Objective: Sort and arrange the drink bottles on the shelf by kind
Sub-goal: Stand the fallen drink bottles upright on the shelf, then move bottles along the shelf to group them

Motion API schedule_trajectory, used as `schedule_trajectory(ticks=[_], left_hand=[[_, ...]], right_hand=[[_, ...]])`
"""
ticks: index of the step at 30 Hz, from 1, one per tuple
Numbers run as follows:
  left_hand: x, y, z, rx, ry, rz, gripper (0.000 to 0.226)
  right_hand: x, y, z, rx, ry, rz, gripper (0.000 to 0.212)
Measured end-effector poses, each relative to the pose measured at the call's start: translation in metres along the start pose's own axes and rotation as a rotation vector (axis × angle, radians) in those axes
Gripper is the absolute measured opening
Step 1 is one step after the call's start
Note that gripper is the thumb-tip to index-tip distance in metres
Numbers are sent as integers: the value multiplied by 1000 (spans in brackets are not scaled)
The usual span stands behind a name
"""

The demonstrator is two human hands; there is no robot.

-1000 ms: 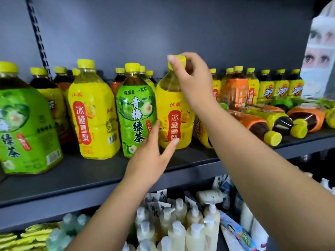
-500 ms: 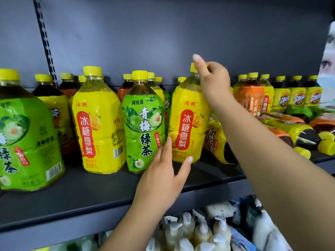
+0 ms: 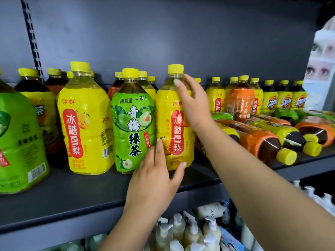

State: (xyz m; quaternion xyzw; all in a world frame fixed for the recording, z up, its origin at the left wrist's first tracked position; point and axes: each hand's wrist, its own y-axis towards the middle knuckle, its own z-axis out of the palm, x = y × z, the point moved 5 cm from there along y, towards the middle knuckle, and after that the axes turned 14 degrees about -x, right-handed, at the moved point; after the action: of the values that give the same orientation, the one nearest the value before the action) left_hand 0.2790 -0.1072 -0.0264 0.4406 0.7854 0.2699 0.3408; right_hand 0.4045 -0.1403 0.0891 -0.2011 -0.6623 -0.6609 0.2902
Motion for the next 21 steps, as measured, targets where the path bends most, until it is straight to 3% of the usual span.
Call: schedule_trajectory(ticks=[3, 6, 12, 17, 21], left_hand=[[2, -1, 0, -20, 25, 9, 78], [1, -3, -2, -166, 54, 149, 68], [-13, -8, -2, -236, 68, 391, 56], [-35, -3, 12, -200, 135, 398, 48], [-52, 4, 25, -95, 79, 247, 50]], right_hand=[[1, 0, -2, 95, -71, -13, 51], [0, -2, -16, 257, -269, -106, 55], [-26, -22, -87, 413, -532, -208, 52], [-55, -36, -123, 506, -357, -184, 57], [-74, -46, -127, 627, -304, -399, 74]])
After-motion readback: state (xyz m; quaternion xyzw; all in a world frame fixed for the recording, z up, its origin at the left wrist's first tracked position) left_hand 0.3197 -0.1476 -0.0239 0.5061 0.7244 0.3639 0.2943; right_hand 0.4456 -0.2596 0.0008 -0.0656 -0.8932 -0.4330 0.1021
